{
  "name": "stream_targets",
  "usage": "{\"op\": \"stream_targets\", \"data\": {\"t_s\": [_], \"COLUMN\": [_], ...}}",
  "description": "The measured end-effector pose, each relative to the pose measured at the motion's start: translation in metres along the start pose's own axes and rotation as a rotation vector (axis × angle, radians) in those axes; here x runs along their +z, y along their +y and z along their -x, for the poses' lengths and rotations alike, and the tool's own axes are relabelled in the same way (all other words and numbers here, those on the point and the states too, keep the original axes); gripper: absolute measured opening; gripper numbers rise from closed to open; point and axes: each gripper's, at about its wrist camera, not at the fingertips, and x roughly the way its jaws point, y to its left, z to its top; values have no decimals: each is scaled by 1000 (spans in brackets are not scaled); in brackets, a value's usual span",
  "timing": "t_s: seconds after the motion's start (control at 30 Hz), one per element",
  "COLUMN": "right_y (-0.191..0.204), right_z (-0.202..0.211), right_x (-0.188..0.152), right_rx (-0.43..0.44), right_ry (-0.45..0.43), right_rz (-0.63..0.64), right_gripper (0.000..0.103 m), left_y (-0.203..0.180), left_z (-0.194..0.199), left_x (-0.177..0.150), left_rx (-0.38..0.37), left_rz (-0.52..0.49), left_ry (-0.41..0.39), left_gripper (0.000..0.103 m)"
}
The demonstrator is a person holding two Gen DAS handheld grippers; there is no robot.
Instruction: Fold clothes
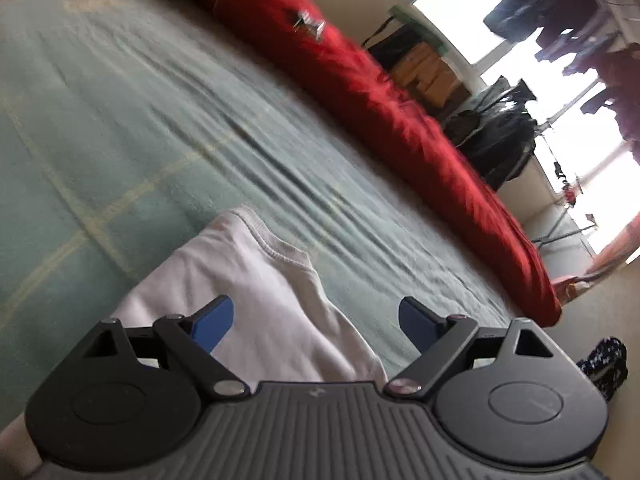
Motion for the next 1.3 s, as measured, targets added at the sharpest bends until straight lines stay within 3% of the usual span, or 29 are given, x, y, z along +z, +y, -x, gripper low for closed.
{"op": "stream_targets", "data": {"t_s": [0.17, 0.27, 0.4, 0.47, 0.57, 0.67, 0.87, 1.03, 1.13, 1.3], "right_y": [6, 7, -6, -12, -20, -27, -29, -36, -35, -30], "right_z": [7, 11, 41, 59, 83, 102, 149, 159, 172, 182], "right_x": [-5, -7, -12, -19, -28, -37, -57, -67, -73, -84], "right_rx": [-18, -29, 33, 32, 13, -25, -75, -90, -110, -104], "right_ry": [-28, -45, -94, -124, -161, -172, -226, -233, -229, -242], "right_rz": [-17, -38, -167, -223, -293, -318, -349, -393, -382, -393], "right_gripper": [103, 103, 103, 103, 103, 103, 103, 103, 103, 103], "left_y": [10, -5, -32, -36, -18, -20, -59, -65, -80, -99], "left_z": [-41, -25, -11, -24, -55, -52, -42, -88, -65, 6], "left_x": [2, 1, -5, -6, -9, -8, -20, -23, -23, -43], "left_rx": [67, 60, -10, 24, 108, 110, -4, 87, 68, 63], "left_rz": [5, -18, -125, -141, -89, -64, -122, -119, -138, -218], "left_ry": [35, 16, -28, -22, 31, 15, 40, 115, 118, 77], "left_gripper": [91, 91, 92, 92, 92, 92, 93, 90, 90, 92]}}
